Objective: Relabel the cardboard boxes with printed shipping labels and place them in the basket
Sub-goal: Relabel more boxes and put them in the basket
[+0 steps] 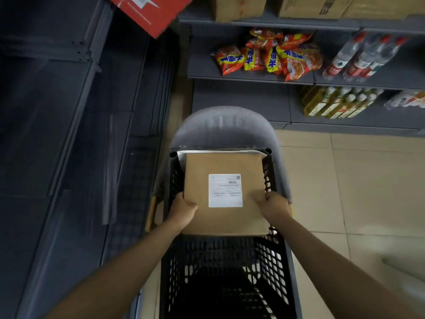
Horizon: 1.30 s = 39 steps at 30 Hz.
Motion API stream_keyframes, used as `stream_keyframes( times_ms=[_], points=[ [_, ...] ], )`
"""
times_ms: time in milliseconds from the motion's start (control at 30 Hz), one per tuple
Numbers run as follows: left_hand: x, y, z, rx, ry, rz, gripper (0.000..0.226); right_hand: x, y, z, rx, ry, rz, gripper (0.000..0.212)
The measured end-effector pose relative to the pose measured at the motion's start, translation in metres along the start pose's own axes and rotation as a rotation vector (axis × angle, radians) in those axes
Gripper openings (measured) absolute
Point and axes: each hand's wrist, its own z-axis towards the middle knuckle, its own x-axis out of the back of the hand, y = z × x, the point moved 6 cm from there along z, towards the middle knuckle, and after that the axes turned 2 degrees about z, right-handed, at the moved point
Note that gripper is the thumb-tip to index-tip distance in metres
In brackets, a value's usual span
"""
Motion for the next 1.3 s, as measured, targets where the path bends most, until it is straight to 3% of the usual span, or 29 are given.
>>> stream_keyframes(
  times_ms=[200, 433, 500, 600, 833, 1067, 1300],
  points=[
    [0.001, -0.003, 0.007, 0.039, 0.014, 0.000, 0.052, -0.008, -0.006, -0.001, 0.004, 0.026, 0.099, 0.036],
    [0.003, 0.001, 0.000, -0.004, 0.062, 0.092, 0.048, 0.001, -0.015, -0.011, 0.053, -0.014, -0.017, 0.041],
    [0.008, 0.006, -0.006, -0.020, 0.096, 0.148, 0.056, 0.008, -0.021, -0.017, 0.070, 0.000, -0.065, 0.040],
    [0.021, 0.020, -0.018, -0.074, 0.139, 0.275, 0.067, 0.023, -0.033, -0.028, 0.126, 0.027, -0.171, 0.040],
    [0.056, 0.080, -0.069, -0.327, 0.162, 0.711, 0.046, 0.066, -0.087, -0.075, 0.340, 0.143, -0.401, 0.045],
    [0.110, 0.155, -0.166, -0.548, 0.457, 0.948, 0.044, 0.139, -0.163, -0.144, 0.606, 0.390, -0.475, 0.037],
    [0.135, 0.117, -0.243, -0.419, 0.609, 0.997, 0.040, 0.140, -0.181, -0.204, 0.829, 0.325, -0.478, 0.041]
  ],
)
